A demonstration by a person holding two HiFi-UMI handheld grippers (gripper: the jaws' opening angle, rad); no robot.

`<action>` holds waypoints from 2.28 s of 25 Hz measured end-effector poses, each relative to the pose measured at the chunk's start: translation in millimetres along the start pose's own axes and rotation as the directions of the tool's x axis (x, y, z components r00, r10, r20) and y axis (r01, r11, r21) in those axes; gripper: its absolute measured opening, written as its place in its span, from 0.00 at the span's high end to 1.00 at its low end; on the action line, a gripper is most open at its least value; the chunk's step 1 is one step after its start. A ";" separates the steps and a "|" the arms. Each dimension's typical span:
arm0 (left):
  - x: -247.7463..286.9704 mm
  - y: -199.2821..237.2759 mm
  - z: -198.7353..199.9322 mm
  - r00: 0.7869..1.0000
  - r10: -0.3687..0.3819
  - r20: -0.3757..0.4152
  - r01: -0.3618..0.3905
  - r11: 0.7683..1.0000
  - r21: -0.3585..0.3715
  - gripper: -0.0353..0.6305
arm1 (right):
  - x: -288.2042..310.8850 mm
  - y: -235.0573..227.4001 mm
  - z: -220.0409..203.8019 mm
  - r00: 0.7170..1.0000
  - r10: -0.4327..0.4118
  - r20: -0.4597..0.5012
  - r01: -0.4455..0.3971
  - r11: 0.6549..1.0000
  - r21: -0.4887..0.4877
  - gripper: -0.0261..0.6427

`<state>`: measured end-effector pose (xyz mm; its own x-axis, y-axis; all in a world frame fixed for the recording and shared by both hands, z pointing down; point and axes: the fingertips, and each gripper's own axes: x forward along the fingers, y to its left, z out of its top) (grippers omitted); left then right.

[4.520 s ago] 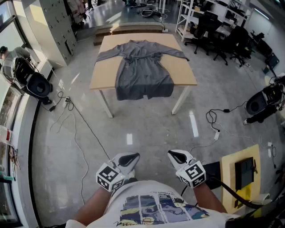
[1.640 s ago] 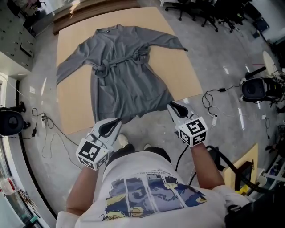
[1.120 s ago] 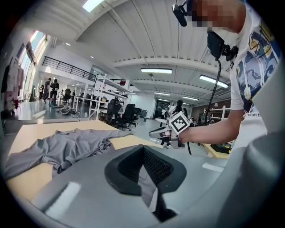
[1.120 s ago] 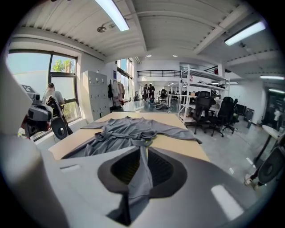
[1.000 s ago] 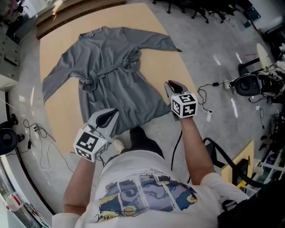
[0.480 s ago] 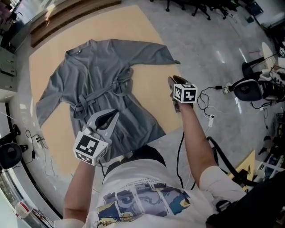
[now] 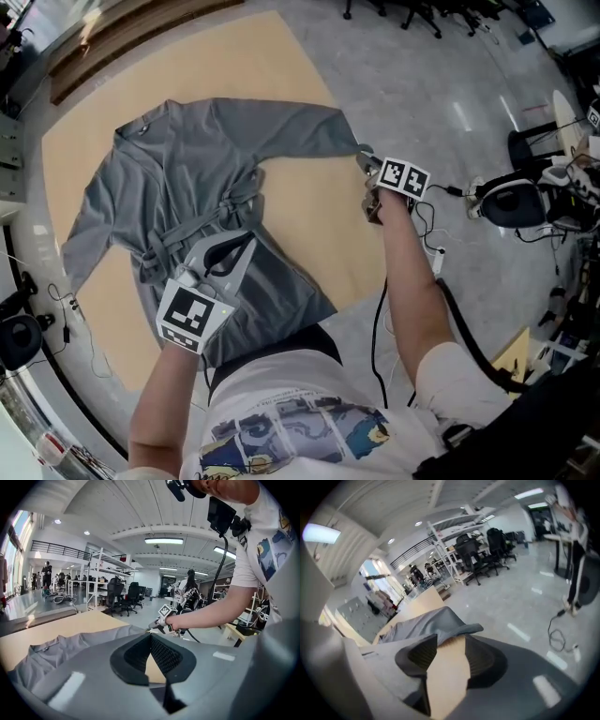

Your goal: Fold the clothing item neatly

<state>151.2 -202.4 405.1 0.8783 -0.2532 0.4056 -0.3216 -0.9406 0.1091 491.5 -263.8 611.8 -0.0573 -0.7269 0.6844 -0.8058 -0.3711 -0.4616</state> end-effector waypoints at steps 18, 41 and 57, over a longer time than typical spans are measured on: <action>96.7 -1.5 45.5 0.987 -0.160 0.032 0.158 0.985 0.070 0.94 | 59.9 -61.2 3.1 0.978 0.176 -0.115 -0.056 0.742 0.668 0.60; 32.4 49.6 11.2 0.998 -0.018 0.055 0.018 1.000 -0.011 0.94 | 41.9 13.1 80.0 0.996 0.010 0.083 -0.019 0.993 0.115 0.94; -94.3 91.7 -29.0 0.986 0.130 0.100 -0.119 0.986 -0.114 0.94 | 74.6 255.4 75.9 0.984 0.175 0.044 -0.143 0.905 -0.401 0.94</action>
<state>28.7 -258.2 403.2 0.8598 -0.3951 0.3234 -0.4619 -0.8719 0.1628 326.1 -456.6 502.1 -0.1718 -0.8053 0.5675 -0.9572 0.0003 -0.2894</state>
